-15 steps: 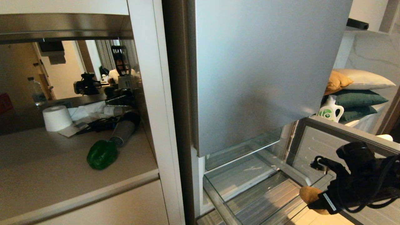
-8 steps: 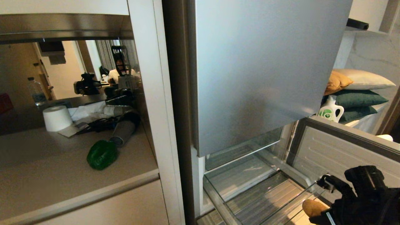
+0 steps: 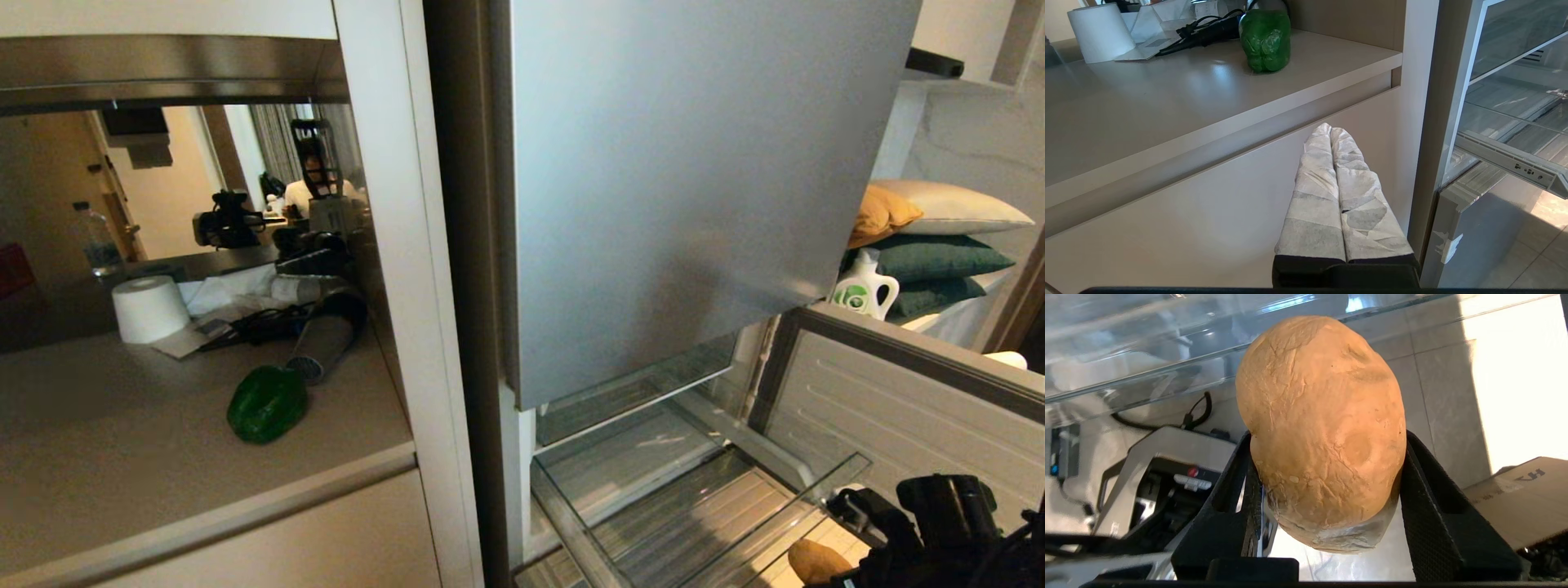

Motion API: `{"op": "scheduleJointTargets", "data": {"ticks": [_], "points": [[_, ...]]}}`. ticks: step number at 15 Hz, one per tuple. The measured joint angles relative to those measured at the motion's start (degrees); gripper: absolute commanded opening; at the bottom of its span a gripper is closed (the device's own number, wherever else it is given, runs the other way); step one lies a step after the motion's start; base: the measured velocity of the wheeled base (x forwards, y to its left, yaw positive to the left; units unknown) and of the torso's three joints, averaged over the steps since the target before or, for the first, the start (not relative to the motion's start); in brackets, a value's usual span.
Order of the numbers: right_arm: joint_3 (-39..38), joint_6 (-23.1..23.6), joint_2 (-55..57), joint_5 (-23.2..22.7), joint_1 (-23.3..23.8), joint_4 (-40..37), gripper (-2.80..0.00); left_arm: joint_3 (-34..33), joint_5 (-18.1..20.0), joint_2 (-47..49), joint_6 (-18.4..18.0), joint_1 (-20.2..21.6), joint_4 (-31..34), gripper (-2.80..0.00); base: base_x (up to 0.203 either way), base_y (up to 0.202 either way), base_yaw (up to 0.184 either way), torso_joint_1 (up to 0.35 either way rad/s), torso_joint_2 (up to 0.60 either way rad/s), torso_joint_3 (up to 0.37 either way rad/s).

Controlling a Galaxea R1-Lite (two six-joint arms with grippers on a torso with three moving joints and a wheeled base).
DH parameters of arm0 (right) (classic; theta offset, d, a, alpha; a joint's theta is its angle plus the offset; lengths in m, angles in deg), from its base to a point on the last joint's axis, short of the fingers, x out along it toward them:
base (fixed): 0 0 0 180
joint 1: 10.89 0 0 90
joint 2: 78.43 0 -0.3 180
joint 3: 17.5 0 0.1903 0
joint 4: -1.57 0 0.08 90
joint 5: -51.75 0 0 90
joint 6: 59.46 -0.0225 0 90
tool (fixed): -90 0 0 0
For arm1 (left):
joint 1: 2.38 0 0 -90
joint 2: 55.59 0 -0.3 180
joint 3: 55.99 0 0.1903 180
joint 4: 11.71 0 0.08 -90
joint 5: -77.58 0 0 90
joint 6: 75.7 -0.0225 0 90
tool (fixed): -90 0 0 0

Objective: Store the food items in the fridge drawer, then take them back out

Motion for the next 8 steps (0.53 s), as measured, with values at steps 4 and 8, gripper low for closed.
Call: {"op": "scheduleJointTargets", "data": {"ticks": [4, 8], "points": [[-6.26, 0.0, 3.24, -0.41, 0.11, 12.71, -2.8, 0.0, 0.0, 0.0, 0.05, -0.02, 0.0, -2.8, 0.0, 0.0, 0.0, 0.0, 0.0, 0.0], [-9.02, -4.46, 1.9, -1.04, 0.09, 23.26, -2.8, 0.0, 0.0, 0.0, 0.27, -0.02, 0.0, -2.8, 0.0, 0.0, 0.0, 0.0, 0.0, 0.0]]}}
